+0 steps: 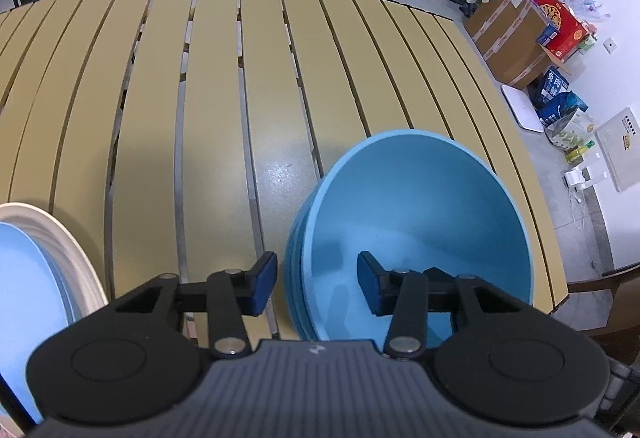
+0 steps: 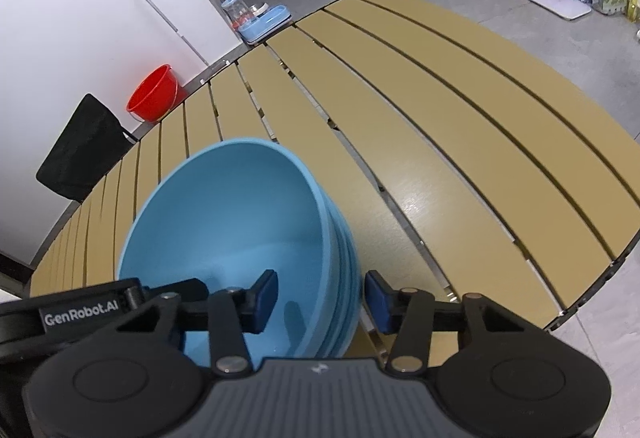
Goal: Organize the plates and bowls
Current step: 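Close the left gripper on the stack rim while the right gripper also closes on it, then lift the bowl stack with both grippers and carry it over the plate stack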
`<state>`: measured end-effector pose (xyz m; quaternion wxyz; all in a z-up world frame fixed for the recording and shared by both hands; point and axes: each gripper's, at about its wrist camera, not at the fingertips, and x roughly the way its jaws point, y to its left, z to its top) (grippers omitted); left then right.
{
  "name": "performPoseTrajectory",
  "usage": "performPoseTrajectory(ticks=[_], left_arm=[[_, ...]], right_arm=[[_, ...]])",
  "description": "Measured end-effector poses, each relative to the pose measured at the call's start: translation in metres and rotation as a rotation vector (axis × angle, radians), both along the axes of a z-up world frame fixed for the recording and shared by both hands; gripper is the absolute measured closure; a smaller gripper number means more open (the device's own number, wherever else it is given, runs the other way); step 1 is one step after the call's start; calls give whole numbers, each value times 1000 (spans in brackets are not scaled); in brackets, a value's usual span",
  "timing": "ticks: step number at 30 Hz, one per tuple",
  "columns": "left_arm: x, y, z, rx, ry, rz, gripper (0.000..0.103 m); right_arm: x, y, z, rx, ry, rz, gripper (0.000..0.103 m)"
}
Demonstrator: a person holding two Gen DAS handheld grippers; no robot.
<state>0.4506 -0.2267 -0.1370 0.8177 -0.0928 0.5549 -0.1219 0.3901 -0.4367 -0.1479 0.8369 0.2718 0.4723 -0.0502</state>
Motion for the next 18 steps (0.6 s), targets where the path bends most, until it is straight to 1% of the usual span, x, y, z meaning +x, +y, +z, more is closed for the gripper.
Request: performPoseTrajectory(ticks=[4,6,10,14,16,18], left_arm=[[2,2,-5,-2,11,-7,58],[3,0,-7,-6,19,-8,64],[4,0,-9,-9,28,-6,65],[3,0,-12,-8,28,-4,69],[3,0,-14,-6,32,-1,72],[3,1,-16,-13,31,2,73]], right_arm=[[3,0,-3,9,3,-7,57],[2,-2,-5,12,5,-9,59],[4,-2,-10,14,12,-14,63],[5,-3,-14,18,17,-20,69],[5,-5,-15,29,13,-23,69],[3,-8,-16,32,9,-22,70]])
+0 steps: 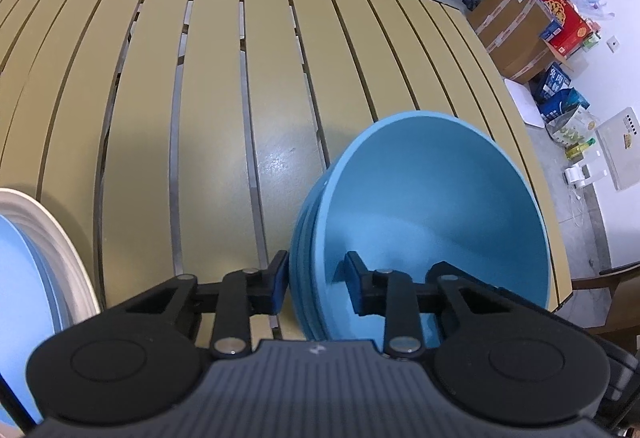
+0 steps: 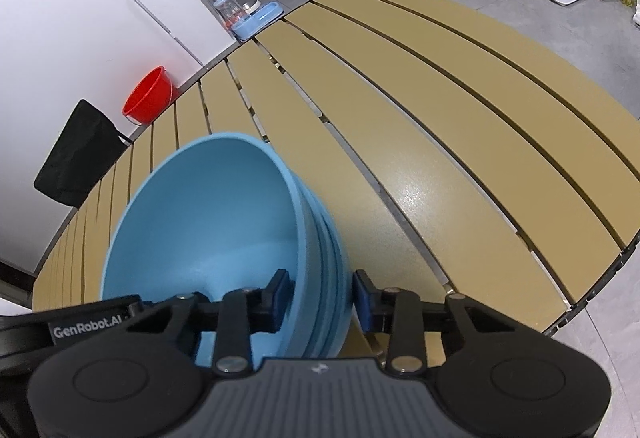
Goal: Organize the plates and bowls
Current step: 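Lift the bowl stack with both grippers and carry it over the plate stack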
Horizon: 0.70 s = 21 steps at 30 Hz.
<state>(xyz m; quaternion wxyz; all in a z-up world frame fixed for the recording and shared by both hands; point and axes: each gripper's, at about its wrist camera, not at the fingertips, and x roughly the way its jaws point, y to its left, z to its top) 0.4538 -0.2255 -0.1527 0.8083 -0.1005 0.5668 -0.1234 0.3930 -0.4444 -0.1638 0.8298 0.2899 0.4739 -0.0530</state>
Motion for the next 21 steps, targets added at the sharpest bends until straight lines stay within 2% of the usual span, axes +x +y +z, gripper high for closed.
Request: performPoseTrajectory(ticks=[21], left_arm=[[-9,-8,6,32,-45,-17,73]], right_arm=[[-18,-9,1,21,-30,-9,72]])
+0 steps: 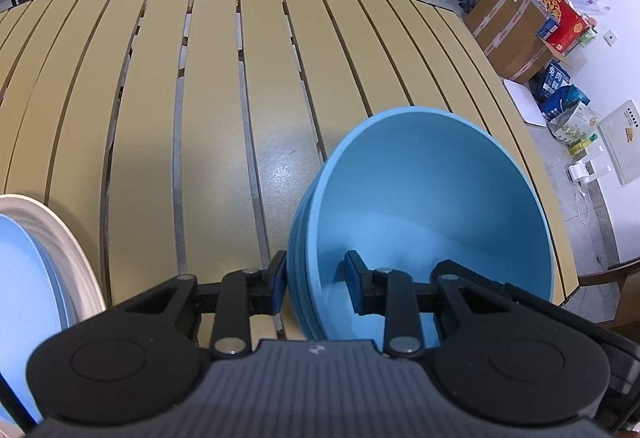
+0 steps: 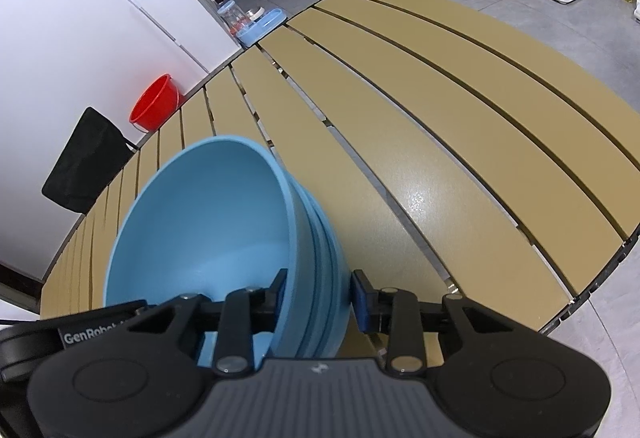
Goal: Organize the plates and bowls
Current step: 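Lift the bowl stack with both grippers and carry it over the plate stack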
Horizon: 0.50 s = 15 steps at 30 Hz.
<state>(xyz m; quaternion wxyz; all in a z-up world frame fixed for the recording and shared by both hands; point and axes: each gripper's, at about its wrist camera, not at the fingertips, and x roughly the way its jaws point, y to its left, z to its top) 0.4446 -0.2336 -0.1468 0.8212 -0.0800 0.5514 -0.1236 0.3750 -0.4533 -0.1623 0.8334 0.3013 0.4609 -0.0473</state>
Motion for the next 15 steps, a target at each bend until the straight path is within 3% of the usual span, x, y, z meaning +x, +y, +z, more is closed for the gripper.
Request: performPoseTrajectory(ticks=[15], left_arm=[[-20,9,20,-15,-29,0,73]], right_arm=[[-24,2,21,-9,-34,-3,73]])
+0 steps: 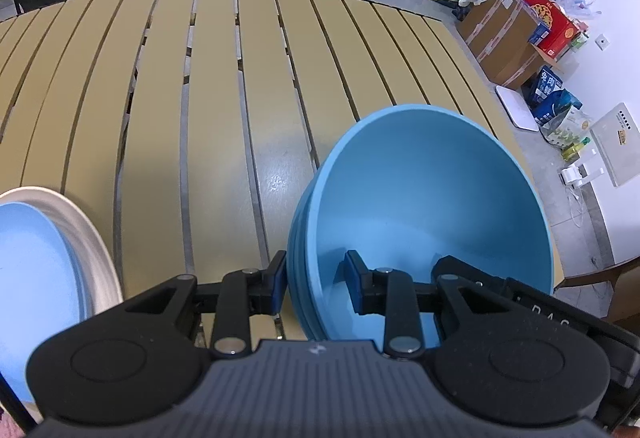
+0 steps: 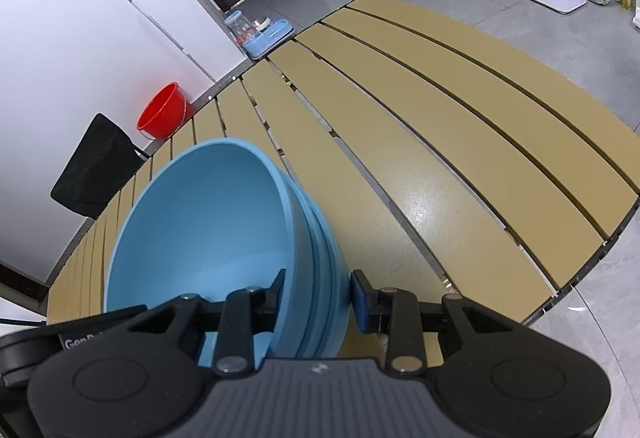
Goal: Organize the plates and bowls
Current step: 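Lift the bowl stack with both grippers and carry it over the plate stack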
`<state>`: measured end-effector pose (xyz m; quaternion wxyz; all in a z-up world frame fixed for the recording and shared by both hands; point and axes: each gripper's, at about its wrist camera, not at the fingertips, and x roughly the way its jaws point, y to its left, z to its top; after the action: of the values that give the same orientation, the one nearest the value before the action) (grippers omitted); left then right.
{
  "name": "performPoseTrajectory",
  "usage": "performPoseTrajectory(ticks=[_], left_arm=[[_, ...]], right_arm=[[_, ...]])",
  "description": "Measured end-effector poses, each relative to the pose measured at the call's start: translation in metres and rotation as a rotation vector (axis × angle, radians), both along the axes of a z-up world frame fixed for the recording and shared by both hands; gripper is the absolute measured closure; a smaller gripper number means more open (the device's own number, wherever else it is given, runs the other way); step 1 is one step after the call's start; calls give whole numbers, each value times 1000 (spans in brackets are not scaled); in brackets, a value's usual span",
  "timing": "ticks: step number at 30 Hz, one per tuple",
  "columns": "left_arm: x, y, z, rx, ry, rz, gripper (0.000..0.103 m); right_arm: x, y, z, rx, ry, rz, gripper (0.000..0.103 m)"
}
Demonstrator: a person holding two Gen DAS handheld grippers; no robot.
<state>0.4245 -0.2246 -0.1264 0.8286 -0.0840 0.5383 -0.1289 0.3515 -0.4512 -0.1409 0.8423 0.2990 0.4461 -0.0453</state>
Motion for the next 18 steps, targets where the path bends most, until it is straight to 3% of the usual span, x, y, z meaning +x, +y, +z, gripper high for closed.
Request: performPoseTrajectory(ticks=[18], left_arm=[[-40,39,39,-31,-51,42,73]], right_arm=[[-35,30,44,-17,-59,34,73]])
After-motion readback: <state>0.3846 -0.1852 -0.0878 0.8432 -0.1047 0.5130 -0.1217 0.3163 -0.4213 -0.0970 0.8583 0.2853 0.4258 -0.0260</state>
